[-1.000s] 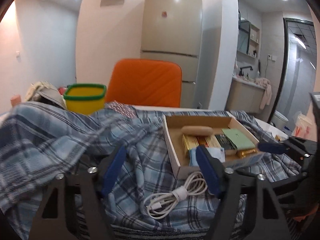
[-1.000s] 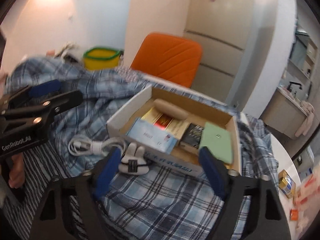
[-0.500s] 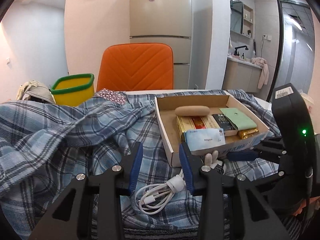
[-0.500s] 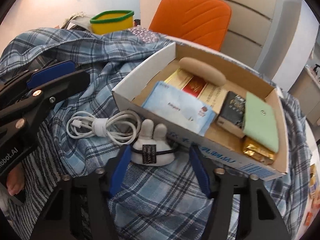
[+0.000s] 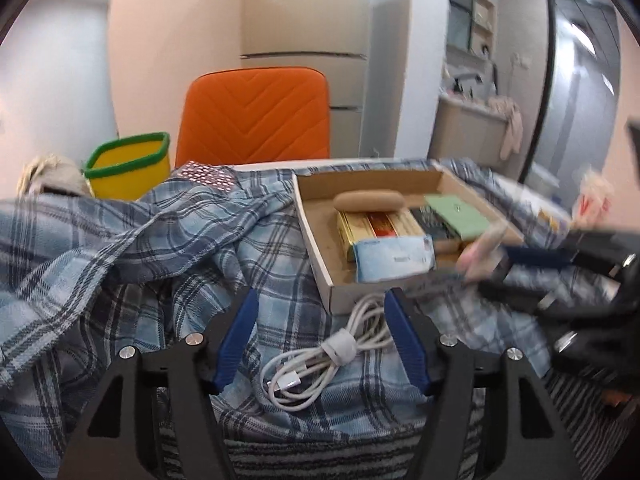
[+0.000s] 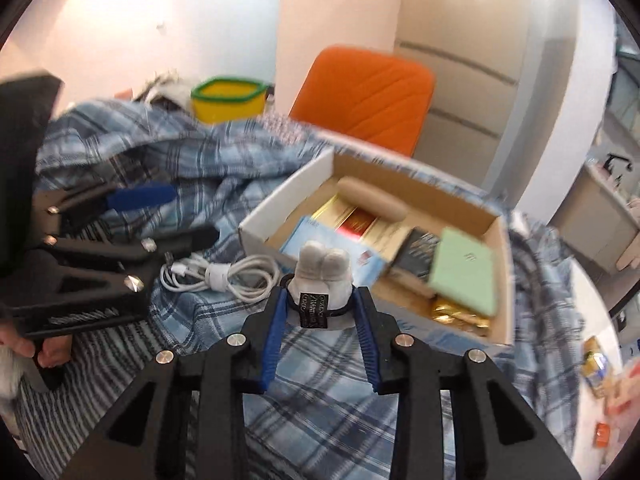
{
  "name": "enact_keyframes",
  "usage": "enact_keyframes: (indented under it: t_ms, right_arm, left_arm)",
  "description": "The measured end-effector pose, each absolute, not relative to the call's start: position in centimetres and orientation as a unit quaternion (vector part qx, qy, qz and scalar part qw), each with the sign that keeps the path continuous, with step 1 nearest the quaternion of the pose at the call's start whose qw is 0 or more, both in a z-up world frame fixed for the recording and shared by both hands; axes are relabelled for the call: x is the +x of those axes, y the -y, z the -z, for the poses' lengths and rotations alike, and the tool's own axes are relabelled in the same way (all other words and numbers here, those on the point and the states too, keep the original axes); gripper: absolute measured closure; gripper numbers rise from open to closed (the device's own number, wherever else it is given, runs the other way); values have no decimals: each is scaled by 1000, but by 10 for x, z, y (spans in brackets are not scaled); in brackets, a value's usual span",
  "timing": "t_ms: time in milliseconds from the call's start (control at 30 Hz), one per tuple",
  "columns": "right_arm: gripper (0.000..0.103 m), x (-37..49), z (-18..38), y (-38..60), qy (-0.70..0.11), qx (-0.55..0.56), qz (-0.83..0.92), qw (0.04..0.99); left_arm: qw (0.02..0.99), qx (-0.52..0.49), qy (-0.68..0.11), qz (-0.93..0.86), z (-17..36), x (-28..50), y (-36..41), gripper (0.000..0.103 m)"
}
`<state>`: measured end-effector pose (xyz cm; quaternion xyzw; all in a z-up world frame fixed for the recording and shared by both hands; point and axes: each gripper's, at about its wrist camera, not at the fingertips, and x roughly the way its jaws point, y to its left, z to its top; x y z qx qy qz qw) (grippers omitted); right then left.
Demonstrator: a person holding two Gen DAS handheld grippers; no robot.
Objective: Organize soft objects
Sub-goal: 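Grasp the coiled white cable with the left gripper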
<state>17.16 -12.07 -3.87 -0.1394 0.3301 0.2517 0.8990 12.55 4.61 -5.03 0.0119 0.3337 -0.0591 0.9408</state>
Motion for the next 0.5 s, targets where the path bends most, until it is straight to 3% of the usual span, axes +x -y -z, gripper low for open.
enact_keyframes:
  t_ms: [300, 367, 433, 500]
  right_arm:
    - [67, 158, 32, 149, -279, -88, -252, 922]
    - [67, 156, 31, 149, -275, -90, -255, 923]
    - [67, 152, 33, 144, -274, -99, -259, 921]
    - [67, 149, 34, 140, -271, -108, -261, 920]
  left_arm:
    - [898, 138, -408, 93, 71, 134, -12, 40]
    - [891, 151, -418, 94, 74, 134, -11, 51]
    - [884, 145, -433, 101, 77, 138, -13, 72]
    - [879, 129, -444, 113, 80, 142, -16, 73]
